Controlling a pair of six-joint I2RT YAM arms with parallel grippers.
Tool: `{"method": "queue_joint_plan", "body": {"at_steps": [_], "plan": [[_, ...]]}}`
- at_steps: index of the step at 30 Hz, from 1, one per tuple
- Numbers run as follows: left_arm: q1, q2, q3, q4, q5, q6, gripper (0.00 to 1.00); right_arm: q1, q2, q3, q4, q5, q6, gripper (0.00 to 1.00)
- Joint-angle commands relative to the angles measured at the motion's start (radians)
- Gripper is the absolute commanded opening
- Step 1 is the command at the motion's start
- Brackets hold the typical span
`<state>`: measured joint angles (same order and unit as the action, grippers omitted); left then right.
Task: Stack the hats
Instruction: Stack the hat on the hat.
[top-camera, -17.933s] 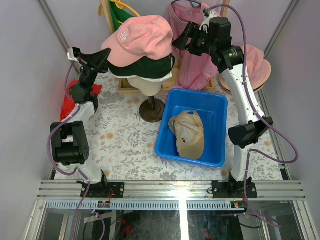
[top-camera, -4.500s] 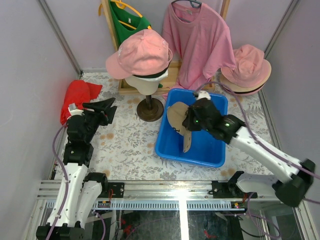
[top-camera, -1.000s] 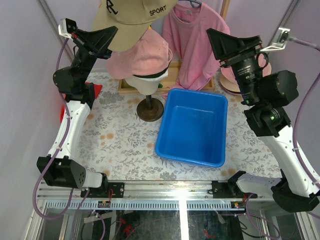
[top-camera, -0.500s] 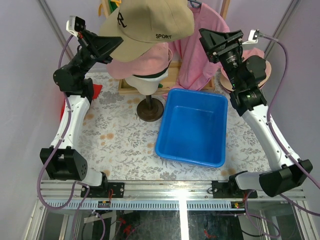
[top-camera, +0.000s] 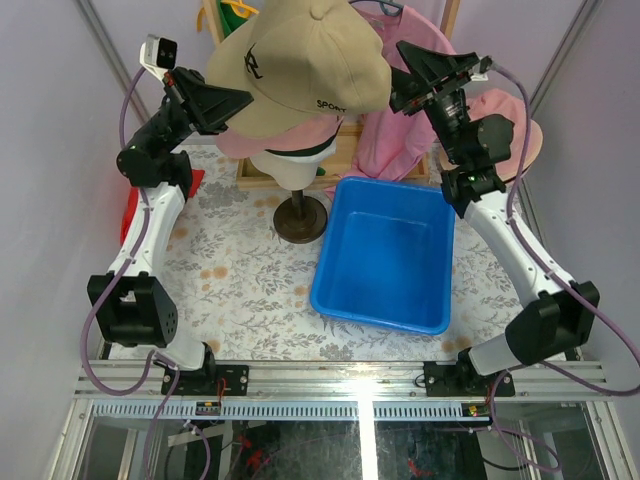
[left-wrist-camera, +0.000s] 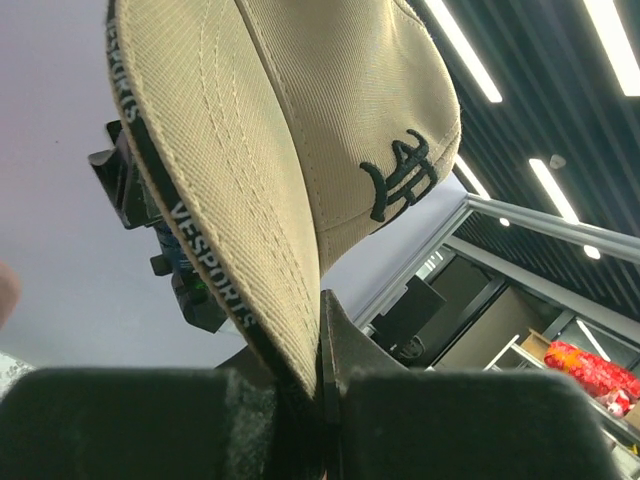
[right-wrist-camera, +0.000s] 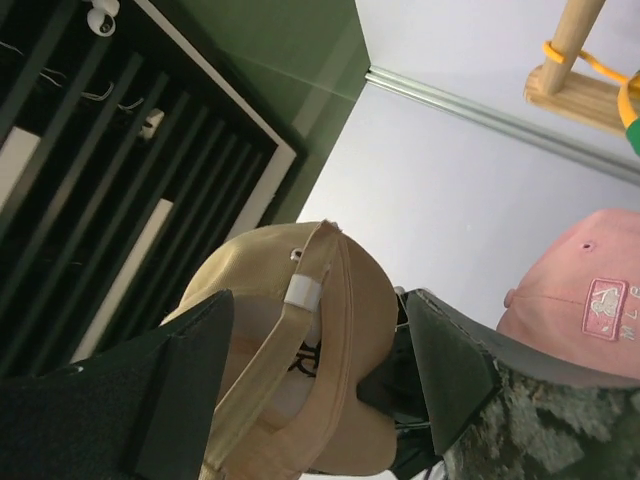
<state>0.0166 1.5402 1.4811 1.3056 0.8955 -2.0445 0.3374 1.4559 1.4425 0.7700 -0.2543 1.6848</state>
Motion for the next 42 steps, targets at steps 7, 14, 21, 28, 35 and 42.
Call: {"method": "queue_joint_plan", "body": {"at_steps": [7, 14, 21, 28, 35, 42], "plan": [[0.015, 0.039, 0.040, 0.201, -0.008, -0.307, 0.00, 0.060, 0.113, 0.100, 0.223, -0.076, 0.270, 0.78], [0.016, 0.040, 0.030, 0.209, 0.002, -0.313, 0.00, 0.117, 0.168, 0.170, 0.286, -0.081, 0.341, 0.78], [0.014, 0.048, 0.032, 0.207, 0.005, -0.310, 0.00, 0.142, 0.178, 0.165, 0.345, -0.078, 0.398, 0.79], [0.014, 0.046, -0.002, 0.221, 0.002, -0.310, 0.00, 0.146, 0.202, 0.204, 0.367, -0.081, 0.432, 0.72], [0.034, 0.030, -0.044, 0.226, -0.015, -0.312, 0.00, 0.142, 0.200, 0.192, 0.359, -0.079, 0.425, 0.49], [0.073, 0.019, -0.089, 0.254, -0.046, -0.338, 0.00, 0.119, 0.202, 0.175, 0.342, -0.082, 0.393, 0.25]]}}
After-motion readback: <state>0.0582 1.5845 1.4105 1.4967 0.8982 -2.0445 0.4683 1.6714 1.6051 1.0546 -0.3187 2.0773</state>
